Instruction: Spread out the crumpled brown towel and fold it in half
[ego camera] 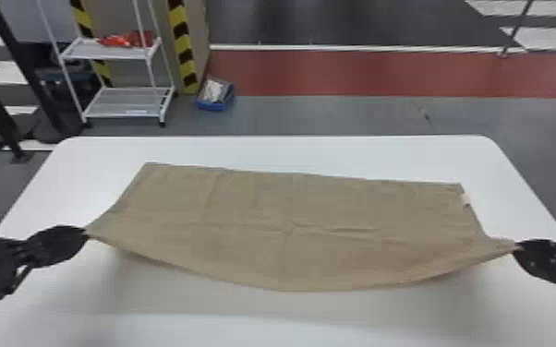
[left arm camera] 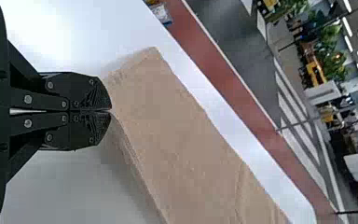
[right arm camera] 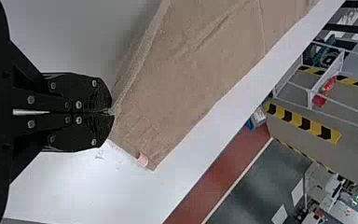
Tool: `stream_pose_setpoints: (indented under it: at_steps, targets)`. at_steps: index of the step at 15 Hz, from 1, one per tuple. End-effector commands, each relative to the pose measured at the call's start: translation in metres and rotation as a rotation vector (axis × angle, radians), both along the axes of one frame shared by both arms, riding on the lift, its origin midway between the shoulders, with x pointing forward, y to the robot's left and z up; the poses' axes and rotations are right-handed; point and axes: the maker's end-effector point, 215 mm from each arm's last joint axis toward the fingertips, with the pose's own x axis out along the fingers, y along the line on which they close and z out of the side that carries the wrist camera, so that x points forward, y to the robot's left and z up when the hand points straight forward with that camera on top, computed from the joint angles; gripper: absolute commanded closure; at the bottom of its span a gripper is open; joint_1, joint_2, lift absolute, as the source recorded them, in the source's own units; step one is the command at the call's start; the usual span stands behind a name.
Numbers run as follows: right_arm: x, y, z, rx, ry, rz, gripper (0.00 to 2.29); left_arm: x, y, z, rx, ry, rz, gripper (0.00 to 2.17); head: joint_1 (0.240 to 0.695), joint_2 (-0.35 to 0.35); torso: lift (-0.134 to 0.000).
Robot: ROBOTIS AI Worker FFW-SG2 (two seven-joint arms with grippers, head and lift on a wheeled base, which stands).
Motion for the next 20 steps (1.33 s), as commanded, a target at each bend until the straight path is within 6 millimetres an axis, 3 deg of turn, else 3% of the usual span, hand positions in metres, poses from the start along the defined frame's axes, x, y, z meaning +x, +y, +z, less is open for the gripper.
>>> stream_pose_setpoints:
  at_steps: [1,4,6,8,11,15,20]
  targets:
    - [-0.005,-0.003,0.008,0.037,0.0,0.018,1.29,-0.011,0.013,0.014,0.05,0.006,-0.003,1.63,0.695,0.011,-0.124]
    - [-0.013,-0.001,0.019,0.041,-0.008,0.068,1.29,-0.03,0.022,0.026,0.079,0.044,-0.037,1.63,0.695,0.025,-0.124]
    - [-0.017,-0.01,0.029,0.033,-0.026,0.072,1.29,-0.043,0.024,0.027,0.108,0.072,-0.074,1.63,0.695,0.038,-0.124]
    - [-0.007,-0.018,0.043,0.036,-0.058,0.056,1.29,-0.043,0.027,0.022,0.18,0.115,-0.107,1.63,0.695,0.033,-0.124]
    - [0.027,-0.024,0.046,0.066,-0.066,0.02,1.29,-0.012,0.015,0.027,0.228,0.127,-0.126,1.63,0.695,0.019,-0.124]
    - [0.072,-0.022,0.019,0.061,-0.003,0.006,1.29,0.039,-0.007,0.012,0.288,0.154,-0.138,1.62,0.695,-0.011,-0.124]
    - [0.106,-0.017,-0.01,0.036,0.072,0.001,1.29,0.085,-0.024,-0.008,0.332,0.226,-0.182,1.63,0.695,-0.032,-0.124]
